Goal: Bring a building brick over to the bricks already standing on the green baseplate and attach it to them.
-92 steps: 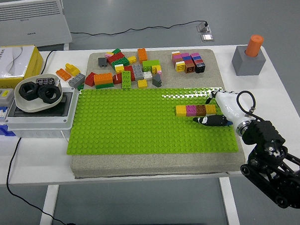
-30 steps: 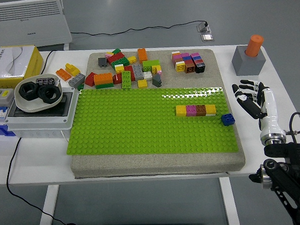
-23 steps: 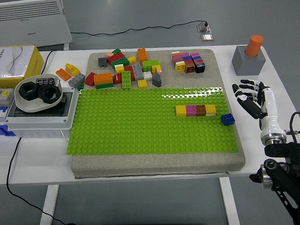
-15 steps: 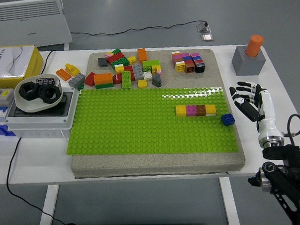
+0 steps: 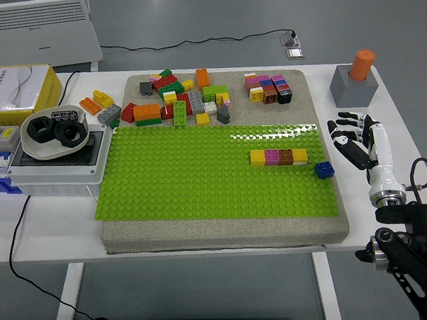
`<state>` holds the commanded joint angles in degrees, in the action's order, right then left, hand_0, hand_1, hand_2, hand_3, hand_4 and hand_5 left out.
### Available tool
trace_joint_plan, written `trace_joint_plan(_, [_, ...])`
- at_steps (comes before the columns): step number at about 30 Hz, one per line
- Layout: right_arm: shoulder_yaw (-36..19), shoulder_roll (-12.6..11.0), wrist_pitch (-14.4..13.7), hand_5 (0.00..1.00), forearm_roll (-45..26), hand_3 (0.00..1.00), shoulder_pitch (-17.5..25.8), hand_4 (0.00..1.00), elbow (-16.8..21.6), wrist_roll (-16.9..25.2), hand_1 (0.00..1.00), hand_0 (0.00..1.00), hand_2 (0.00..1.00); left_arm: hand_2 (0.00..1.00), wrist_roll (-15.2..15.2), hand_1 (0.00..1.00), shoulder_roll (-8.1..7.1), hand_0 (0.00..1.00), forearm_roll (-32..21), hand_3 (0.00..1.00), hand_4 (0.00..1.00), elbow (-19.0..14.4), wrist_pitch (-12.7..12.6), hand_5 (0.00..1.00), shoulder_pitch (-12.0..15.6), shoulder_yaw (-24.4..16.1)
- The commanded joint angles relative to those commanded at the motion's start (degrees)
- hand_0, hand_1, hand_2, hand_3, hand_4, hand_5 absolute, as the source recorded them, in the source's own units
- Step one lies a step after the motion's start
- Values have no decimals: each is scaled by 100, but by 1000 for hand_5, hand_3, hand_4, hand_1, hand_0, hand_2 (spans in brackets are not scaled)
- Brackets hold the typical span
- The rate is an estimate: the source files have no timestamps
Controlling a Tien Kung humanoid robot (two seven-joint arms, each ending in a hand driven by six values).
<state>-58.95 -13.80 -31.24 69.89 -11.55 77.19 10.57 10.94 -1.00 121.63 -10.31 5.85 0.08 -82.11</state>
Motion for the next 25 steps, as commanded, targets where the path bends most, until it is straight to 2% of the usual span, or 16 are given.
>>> trace_joint_plan(10, [0, -49, -13, 394, -75, 634, 19, 709, -46, 91, 513, 604, 625, 587, 7, 626, -5, 742, -105, 579, 461, 0, 32, 188, 17, -73])
trace_joint_plan(19, [-1, -3, -28, 391, -28, 636, 8, 706, -48, 88, 513, 603, 626, 588, 7, 627, -36, 743, -235, 580, 455, 0, 85, 174, 29, 84])
trace_joint_plan(22, [-69, -8, -33, 386, 111, 637, 30, 700, 0, 8, 514, 603, 631, 589, 18, 627, -37, 745, -190, 583, 451, 0, 118, 156, 26, 121])
trace_joint_plan(25, [-237, -70, -9, 386, 576, 637, 30, 700, 244, -301, 514, 603, 631, 589, 26, 627, -35, 745, -195, 583, 451, 0, 140, 156, 34, 158])
